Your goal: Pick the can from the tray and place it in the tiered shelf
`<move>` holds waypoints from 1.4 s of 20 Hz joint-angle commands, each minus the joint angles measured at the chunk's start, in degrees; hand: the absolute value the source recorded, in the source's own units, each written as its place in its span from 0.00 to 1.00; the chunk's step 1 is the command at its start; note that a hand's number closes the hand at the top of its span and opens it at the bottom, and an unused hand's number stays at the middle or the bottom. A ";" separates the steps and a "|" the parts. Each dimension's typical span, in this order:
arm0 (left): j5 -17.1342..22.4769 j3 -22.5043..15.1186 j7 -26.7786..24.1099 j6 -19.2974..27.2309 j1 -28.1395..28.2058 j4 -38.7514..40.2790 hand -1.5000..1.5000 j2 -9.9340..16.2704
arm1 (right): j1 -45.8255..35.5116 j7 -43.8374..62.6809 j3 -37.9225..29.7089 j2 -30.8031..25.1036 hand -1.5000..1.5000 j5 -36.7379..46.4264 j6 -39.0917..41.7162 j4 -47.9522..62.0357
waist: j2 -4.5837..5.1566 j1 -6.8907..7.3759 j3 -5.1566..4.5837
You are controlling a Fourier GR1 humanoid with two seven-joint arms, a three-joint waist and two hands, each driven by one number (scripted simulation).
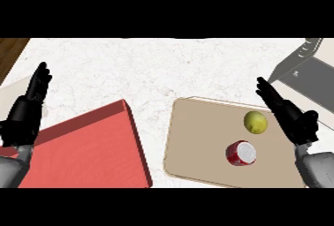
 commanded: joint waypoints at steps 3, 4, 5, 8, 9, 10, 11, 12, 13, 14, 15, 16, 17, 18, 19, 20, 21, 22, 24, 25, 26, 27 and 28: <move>-1.25 -3.20 1.37 -2.19 1.42 -0.06 0.50 -5.79 | -2.38 1.15 -3.99 0.56 0.00 -3.54 3.31 1.46 | -2.08 -1.56 -0.23; -1.23 -5.05 0.67 -2.71 0.70 2.52 0.50 -7.95 | -3.18 6.07 -4.58 -0.63 0.00 -6.18 3.84 -4.28 | -2.15 -2.26 -0.29; -0.08 -4.66 3.16 -4.12 -1.19 2.04 0.50 -7.60 | -4.23 3.46 -8.27 -2.38 0.00 -8.63 5.76 -1.64 | -2.07 -2.22 -0.24; 1.45 -5.11 2.60 -3.52 0.20 1.62 0.50 -8.93 | -0.38 2.49 -13.10 18.89 1.00 -28.88 1.12 1.00 | -0.99 -5.30 2.05; 1.18 -5.56 2.98 -3.87 0.49 2.16 0.50 -8.65 | -0.91 2.30 -7.87 -9.34 1.00 5.11 -3.96 1.60 | -1.21 -5.00 -1.66; 1.80 -5.97 3.39 -4.38 0.89 1.70 0.50 -9.15 | 0.21 1.52 -8.41 -9.40 1.00 8.26 -8.47 2.35 | -1.60 -4.43 -1.03; 1.18 -6.96 3.21 -4.41 1.29 1.07 0.50 -9.52 | 2.13 -0.44 -9.14 -6.67 1.00 10.07 -14.01 2.75 | -1.98 -3.96 -0.51; 1.32 -7.56 4.25 -4.38 -0.74 2.33 0.50 -11.33 | 2.81 -3.34 -10.27 -1.26 1.00 9.82 -19.54 4.28 | -1.61 -3.90 -0.25; 1.94 -6.96 3.94 -5.13 -0.71 2.58 0.50 -11.24 | 4.17 -8.02 -11.47 3.97 0.00 8.71 -23.57 5.05 | -1.70 -3.18 -0.15; 1.46 -7.12 4.14 -5.12 -1.02 3.03 0.50 -11.45 | 6.14 -10.96 -13.96 5.06 0.00 6.14 -23.69 5.72 | -1.85 -3.22 -0.12; 1.48 -7.09 5.38 -5.93 -1.33 2.15 0.50 -10.64 | 7.78 -16.52 -14.84 6.44 0.00 5.45 -23.50 6.74 | -1.95 -2.72 -0.09; 1.32 -7.52 4.08 -5.93 -0.71 3.18 0.50 -12.18 | 9.04 -19.28 -15.64 8.84 0.00 2.94 -22.88 5.90 | -2.00 -2.71 -0.13; 1.10 -7.09 4.87 -5.92 -1.59 2.79 0.50 -12.18 | 9.45 -22.74 -17.42 8.81 0.00 0.42 -20.38 6.23 | -2.05 -2.51 -0.13; 0.92 -7.46 3.28 -6.30 -0.06 2.70 0.50 -13.13 | 9.91 -24.52 -18.84 8.70 0.00 -2.32 -17.14 6.90 | -2.07 -2.23 -0.16; -0.08 -6.59 4.56 -6.67 -3.33 5.15 0.50 -13.40 | 8.17 -23.66 -18.95 8.30 0.00 -3.74 -14.55 6.45 | -2.04 -2.21 -0.19; 2.03 -5.89 2.69 -9.36 1.93 1.80 0.50 -11.07 | 12.36 -26.73 -19.71 6.99 0.00 -5.82 -9.76 5.22 | -2.18 -2.01 -0.19; -0.96 -6.82 5.84 -6.49 -2.25 3.60 0.50 -14.04 | 10.83 -23.01 -18.87 4.69 0.00 -6.07 -6.25 4.65 | -2.12 -2.10 -0.21; -1.61 -7.22 3.88 -5.85 -1.62 5.15 0.50 -14.40 | 9.98 -22.49 -16.45 2.48 0.00 -4.73 -2.48 5.74 | -2.06 -2.03 -0.22; 0.73 -5.43 4.68 -7.90 -2.86 5.51 0.50 -13.58 | 10.47 -13.78 -12.46 -2.61 0.00 -0.73 -2.07 -1.69 | -2.15 -2.51 -0.36; -0.71 -6.98 4.17 -6.36 -0.91 4.23 0.50 -14.95 | 12.79 -14.50 -11.04 -2.40 0.00 0.32 -0.91 -1.90 | -2.20 -2.25 -0.32; -1.96 -7.59 5.11 -5.49 -0.77 2.57 0.50 -14.54 | 10.98 -10.59 -10.43 -4.35 0.00 2.17 -2.15 -3.48 | -2.27 -1.90 -0.32; -0.04 -5.34 6.20 -8.29 -1.54 2.17 0.50 -11.91 | 10.22 -6.64 -9.89 -5.19 0.00 2.57 -2.95 -7.79 | -2.33 -1.95 -0.36; -0.92 -5.99 5.36 -7.66 -0.07 1.88 0.50 -12.77 | 10.67 -4.12 -9.40 -5.49 0.00 2.67 -2.91 -11.23 | -2.35 -1.99 -0.35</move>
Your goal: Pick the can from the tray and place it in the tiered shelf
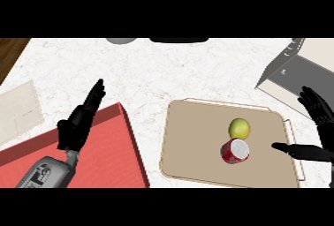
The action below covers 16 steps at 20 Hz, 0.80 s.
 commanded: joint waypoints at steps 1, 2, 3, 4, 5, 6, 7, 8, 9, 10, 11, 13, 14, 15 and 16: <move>-1.42 -0.16 1.91 0.94 -0.72 -0.51 0.50 -1.15 | 1.02 10.15 2.15 -6.26 0.00 1.87 3.61 -8.62 | -0.10 -0.16 -0.05; -1.49 0.64 -0.04 0.09 -2.28 3.73 0.50 -2.87 | 2.22 9.78 4.00 -4.46 0.00 3.99 2.41 -10.34 | 0.06 -0.32 -0.04; -2.01 -0.36 3.07 1.89 -0.56 -1.42 0.50 -2.16 | 3.06 16.36 4.19 -6.02 0.00 2.77 2.47 -17.35 | -0.26 -0.34 -0.07; -0.13 2.15 -1.05 -2.77 -1.33 3.86 0.50 -0.85 | 1.18 18.75 4.05 -7.16 0.00 3.29 3.26 -16.18 | 0.04 -0.21 -0.08; -2.15 0.52 -0.47 -0.25 -0.07 1.69 0.50 -1.99 | 4.47 20.13 4.74 -8.13 0.00 4.69 3.14 -20.04 | -0.11 -0.38 -0.07; -1.38 0.65 -0.74 -1.34 -0.05 2.06 0.50 -1.77 | -2.11 27.13 6.29 -8.88 0.00 5.36 2.68 -20.83 | -0.03 0.35 -0.14; -0.54 2.08 3.46 -0.37 -2.78 0.80 0.50 -1.54 | -0.60 28.14 6.87 -11.13 0.00 6.35 4.46 -22.98 | -0.14 -0.01 -0.11; -0.99 1.57 -1.60 -1.96 0.62 2.87 0.50 -1.18 | 0.49 29.28 9.74 -11.41 0.00 8.93 4.99 -24.31 | -0.05 0.13 -0.16; -2.05 0.58 -2.06 -1.68 0.35 3.75 0.50 -1.93 | -0.99 32.52 10.00 -13.64 0.00 8.63 7.22 -25.73 | -0.01 0.09 -0.18; -2.07 0.14 1.50 -0.47 0.28 -1.39 0.50 -1.61 | -0.15 33.42 11.36 -14.75 0.00 9.67 8.89 -25.85 | -0.23 0.66 -0.09; -1.75 1.52 0.18 -0.73 -1.23 1.98 0.50 -2.28 | 0.66 34.49 12.91 -15.41 0.00 11.07 9.87 -27.33 | -0.03 0.06 -0.10; -1.55 1.59 -0.46 -1.54 0.28 2.17 0.50 -1.76 | -1.30 40.46 13.32 -19.46 0.00 11.68 13.10 -31.47 | -0.10 0.19 -0.16; -2.13 1.21 -1.42 -0.99 0.57 2.40 0.50 -2.65 | -2.21 45.12 16.08 -18.27 0.00 14.14 11.81 -34.54 | -0.09 0.34 -0.17; -3.66 -0.69 1.59 0.31 0.25 -1.47 0.50 -3.14 | -4.33 46.20 13.69 -20.54 0.00 12.39 14.73 -32.34 | -0.09 0.82 -0.06; -2.51 1.33 -0.74 -1.46 0.90 1.06 0.50 -2.00 | -3.24 51.27 16.63 -19.32 0.00 14.34 13.68 -37.22 | -0.09 0.40 -0.12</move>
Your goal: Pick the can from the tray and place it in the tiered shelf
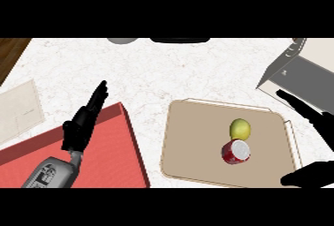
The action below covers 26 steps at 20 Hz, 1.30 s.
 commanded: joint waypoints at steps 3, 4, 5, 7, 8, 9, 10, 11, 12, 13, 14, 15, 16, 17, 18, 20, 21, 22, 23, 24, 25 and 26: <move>-1.68 0.78 1.69 -0.92 0.12 -1.55 0.50 -0.88 | -5.60 16.13 2.68 -0.05 0.00 1.45 5.98 -6.28 | 0.17 0.29 0.12; -2.51 1.22 2.24 0.87 -3.62 1.64 0.50 -2.88 | -3.17 21.58 7.08 2.81 0.00 3.99 2.74 -13.76 | 0.12 -0.31 0.09; -3.45 2.27 1.29 -1.26 0.23 -0.88 0.50 -1.49 | -0.77 14.88 4.73 3.96 0.00 7.14 4.42 -9.21 | 0.16 0.00 0.16; -4.12 1.05 1.11 -0.37 -1.17 1.65 0.50 -5.39 | -5.64 21.19 6.86 6.83 0.00 7.21 5.06 -9.34 | 0.22 0.11 0.14; -4.55 2.19 4.05 -0.94 0.75 -2.94 0.50 -3.59 | -2.91 21.77 4.24 6.77 0.00 6.24 6.70 -12.66 | 0.14 0.05 0.16; -5.45 2.41 2.24 -0.61 -2.33 2.30 0.50 -5.91 | -1.67 22.11 7.04 8.21 0.00 9.15 5.79 -14.19 | 0.18 -0.17 0.15; -4.62 4.06 0.87 -2.54 -0.21 1.48 0.50 -4.24 | -0.51 23.58 6.44 8.22 0.00 8.97 6.85 -17.54 | 0.15 -0.15 0.15; -5.18 5.09 3.00 -2.88 -2.43 0.69 0.50 -4.81 | 1.65 19.70 5.31 9.33 0.00 10.24 7.22 -15.08 | 0.17 -0.17 0.17; -5.39 4.71 0.45 -3.39 0.00 1.17 0.50 -5.53 | -1.64 22.43 8.22 11.78 0.00 13.95 6.61 -13.92 | 0.19 0.05 0.16; -5.28 5.85 2.87 -4.86 -0.79 -0.41 0.50 -3.80 | -1.52 20.16 9.56 13.20 0.00 15.87 6.62 -11.53 | 0.19 0.12 0.17; -7.39 3.66 3.74 -3.19 1.17 -1.95 0.50 -5.55 | -4.18 19.31 7.38 13.19 0.00 15.00 8.35 -8.48 | 0.20 0.24 0.17; -5.53 6.08 4.40 -4.32 1.81 -5.07 0.50 -4.24 | -2.42 23.18 6.16 12.81 0.00 14.17 9.10 -14.83 | 0.14 0.13 0.16; -4.52 7.89 0.84 -7.43 -0.05 1.77 0.50 -4.38 | -1.34 21.07 9.89 14.99 0.00 19.12 7.52 -12.14 | 0.21 0.00 0.16; -6.40 7.46 6.80 -5.75 -0.70 -3.11 0.50 -4.59 | -1.97 20.26 8.29 15.72 0.00 18.54 8.97 -11.16 | 0.18 0.08 0.17; -6.53 8.25 3.07 -6.43 -2.54 1.22 0.50 -5.94 | -1.57 23.00 8.50 16.99 0.00 19.51 8.03 -13.79 | 0.20 -0.09 0.16; -9.03 5.80 0.00 -4.93 2.65 -0.08 0.50 -8.01 | -6.31 24.85 7.62 18.73 0.00 18.34 10.46 -10.50 | 0.23 0.21 0.15; -7.89 7.28 2.15 -7.05 5.77 -4.48 0.50 -5.54 | -1.00 22.88 7.49 18.37 0.00 20.18 10.22 -13.47 | 0.16 0.13 0.17; -7.57 9.43 6.66 -7.64 -0.80 -3.69 0.50 -5.33 | -1.75 21.25 5.76 17.94 0.00 19.31 11.53 -11.32 | 0.19 0.02 0.17; -10.01 8.12 -0.41 -6.26 -1.31 4.67 0.50 -8.54 | 1.83 17.48 9.24 18.63 0.00 23.91 8.87 -11.26 | 0.25 -0.24 0.17; -9.23 9.70 5.41 -7.89 0.23 -2.63 0.50 -6.42 | -1.66 23.08 8.48 21.03 0.00 22.24 12.03 -12.39 | 0.18 0.06 0.16; -10.09 9.31 3.54 -6.75 2.06 -2.30 0.50 -7.58 | 0.45 23.41 3.59 18.79 0.00 17.41 14.86 -16.17 | 0.17 -0.04 0.16; -11.90 7.77 3.00 -5.76 1.54 -1.36 0.50 -10.16 | -1.88 21.18 4.91 20.77 0.00 20.62 14.03 -11.42 | 0.20 0.04 0.16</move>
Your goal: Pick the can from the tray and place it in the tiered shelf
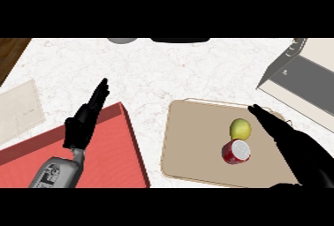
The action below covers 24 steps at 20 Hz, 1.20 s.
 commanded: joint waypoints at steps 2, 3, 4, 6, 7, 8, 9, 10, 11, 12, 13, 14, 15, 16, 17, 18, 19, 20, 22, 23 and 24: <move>-1.89 0.84 -0.50 -1.63 3.18 -3.01 0.50 0.01 | 3.50 -5.83 2.74 3.56 0.00 8.05 -2.30 4.33 | 0.00 0.14 0.02; -2.52 1.58 -0.95 -1.78 -0.01 1.13 0.50 -2.15 | 3.74 -4.88 1.54 3.92 0.00 7.38 -0.45 3.25 | 0.03 -0.06 0.01; -3.79 0.15 -4.75 -0.94 2.40 2.60 0.50 -3.51 | 3.21 -2.09 2.54 4.96 0.00 6.91 0.35 2.16 | 0.03 -0.03 0.00; -2.97 3.08 -2.13 -2.22 1.76 1.06 0.50 -2.09 | 5.43 -8.09 -0.23 4.47 0.00 8.90 -1.35 5.17 | 0.02 -0.03 0.01; -3.30 3.43 -1.40 -2.64 0.18 1.63 0.50 -2.99 | 2.45 -6.28 -0.93 4.92 0.00 7.65 2.23 6.02 | 0.03 0.01 0.00; -3.09 2.87 1.28 -2.79 -2.02 0.52 0.50 -3.38 | -0.96 0.60 2.91 8.52 0.00 9.44 1.99 5.02 | 0.03 0.09 -0.01; -1.38 4.61 -2.30 -5.08 1.55 0.51 0.50 -2.14 | -1.27 3.06 1.50 8.44 0.00 7.89 4.67 1.67 | 0.01 0.11 -0.01; -2.98 4.18 -0.19 -3.10 -1.37 1.98 0.50 -4.14 | 6.87 -6.79 0.24 5.03 0.00 10.28 1.51 3.01 | 0.01 -0.18 0.01; -2.16 4.84 2.54 -4.88 1.16 -3.81 0.50 -1.16 | 3.78 -6.58 4.06 8.13 0.00 14.03 -0.93 7.88 | -0.01 0.16 0.02; -2.70 5.80 -0.09 -5.89 1.39 -0.79 0.50 -2.16 | 0.94 -4.20 0.27 8.84 0.00 11.28 2.94 6.45 | 0.01 0.08 0.00; -3.74 5.78 1.70 -4.13 -1.06 -0.17 0.50 -3.22 | 0.43 -7.20 -0.11 8.78 0.00 11.50 2.14 10.18 | 0.03 0.07 0.01; -4.10 6.09 -5.03 -4.97 1.20 3.58 0.50 -3.37 | 3.27 -6.55 1.30 8.75 0.00 13.61 1.40 8.31 | 0.04 -0.03 0.00; -5.30 5.04 -4.25 -4.42 1.03 3.50 0.50 -4.94 | 3.25 -6.11 0.38 8.90 0.00 13.00 3.20 7.18 | 0.02 -0.04 0.00; -3.30 6.80 0.18 -6.25 0.53 -0.43 0.50 -3.23 | 0.91 -4.00 2.86 11.37 0.00 14.82 3.12 8.50 | 0.01 0.09 0.00; -5.40 4.83 -0.15 -4.61 3.06 -2.84 0.50 -4.87 | 2.98 -8.68 -0.79 8.98 0.00 14.01 3.11 9.19 | 0.00 0.07 0.01; -5.43 5.71 -0.24 -4.60 -0.09 0.98 0.50 -5.14 | 7.95 -8.20 3.42 9.08 0.00 17.18 1.44 5.62 | -0.01 -0.15 0.01; -3.41 7.82 -3.26 -7.62 -0.43 3.76 0.50 -3.58 | 0.31 -3.74 4.65 13.06 0.00 17.99 2.41 10.13 | 0.05 0.06 -0.01; -4.77 6.56 4.64 -6.21 1.09 -5.93 0.50 -2.21 | 5.63 -2.65 3.69 10.70 0.00 16.37 4.47 3.42 | -0.08 0.03 0.01; -5.57 5.31 3.55 -5.96 2.63 -5.81 0.50 -4.45 | 6.68 -12.53 1.32 8.77 0.00 18.17 0.46 11.60 | -0.02 0.07 0.02; -7.18 4.89 3.05 -3.93 -1.60 -0.93 0.50 -7.09 | 8.13 -12.44 2.93 9.99 0.00 19.67 -1.06 10.90 | 0.01 -0.15 0.02; -7.35 5.45 0.54 -5.22 2.76 -2.36 0.50 -6.10 | 4.53 -10.98 2.40 11.61 0.00 20.68 0.30 12.95 | 0.01 0.06 0.01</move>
